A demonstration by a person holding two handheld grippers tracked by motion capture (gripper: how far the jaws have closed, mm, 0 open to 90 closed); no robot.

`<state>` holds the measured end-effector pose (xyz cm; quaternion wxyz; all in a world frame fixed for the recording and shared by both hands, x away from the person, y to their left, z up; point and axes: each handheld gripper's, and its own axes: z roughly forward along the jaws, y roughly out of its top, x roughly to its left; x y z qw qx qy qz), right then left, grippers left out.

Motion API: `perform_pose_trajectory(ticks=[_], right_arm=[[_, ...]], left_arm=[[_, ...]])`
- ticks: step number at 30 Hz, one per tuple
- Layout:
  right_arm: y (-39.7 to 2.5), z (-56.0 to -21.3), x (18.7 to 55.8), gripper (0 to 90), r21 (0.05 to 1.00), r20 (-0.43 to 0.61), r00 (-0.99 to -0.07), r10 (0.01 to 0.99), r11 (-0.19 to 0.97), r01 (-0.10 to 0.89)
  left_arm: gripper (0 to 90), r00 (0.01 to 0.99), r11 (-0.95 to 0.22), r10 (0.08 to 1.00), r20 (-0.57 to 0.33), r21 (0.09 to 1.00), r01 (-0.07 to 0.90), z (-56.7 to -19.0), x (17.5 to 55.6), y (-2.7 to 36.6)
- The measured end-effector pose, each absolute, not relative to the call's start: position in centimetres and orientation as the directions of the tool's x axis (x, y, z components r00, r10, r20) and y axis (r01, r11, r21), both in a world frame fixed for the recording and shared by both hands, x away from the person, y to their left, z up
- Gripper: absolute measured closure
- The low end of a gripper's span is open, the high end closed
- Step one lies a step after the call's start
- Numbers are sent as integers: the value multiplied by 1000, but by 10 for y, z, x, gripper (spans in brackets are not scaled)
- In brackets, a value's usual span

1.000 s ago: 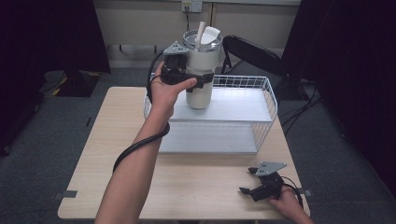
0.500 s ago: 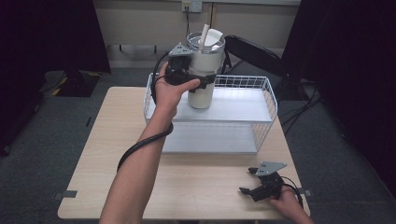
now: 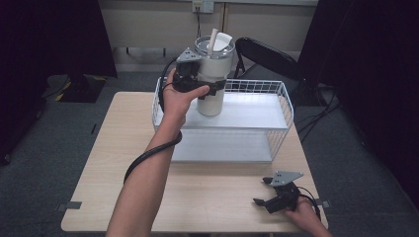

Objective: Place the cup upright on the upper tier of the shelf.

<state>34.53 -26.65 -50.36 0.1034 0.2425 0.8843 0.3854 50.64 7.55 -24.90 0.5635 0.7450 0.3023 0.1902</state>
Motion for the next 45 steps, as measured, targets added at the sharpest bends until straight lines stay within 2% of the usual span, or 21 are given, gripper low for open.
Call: perform_pose_trajectory(ticks=[9, 32, 45], right_arm=[[-266, -504, 345, 120, 731, 4, -861, 508, 586, 349], [-266, -504, 345, 120, 731, 5, -862, 507, 586, 349], [-266, -504, 345, 120, 732, 5, -862, 508, 586, 349]], left_arm=[[88, 743, -159, 666, -62, 962, 223, -253, 504, 79], [87, 755, -192, 655, -10, 965, 179, -258, 497, 79], [87, 755, -184, 656, -16, 966, 181, -261, 495, 80]])
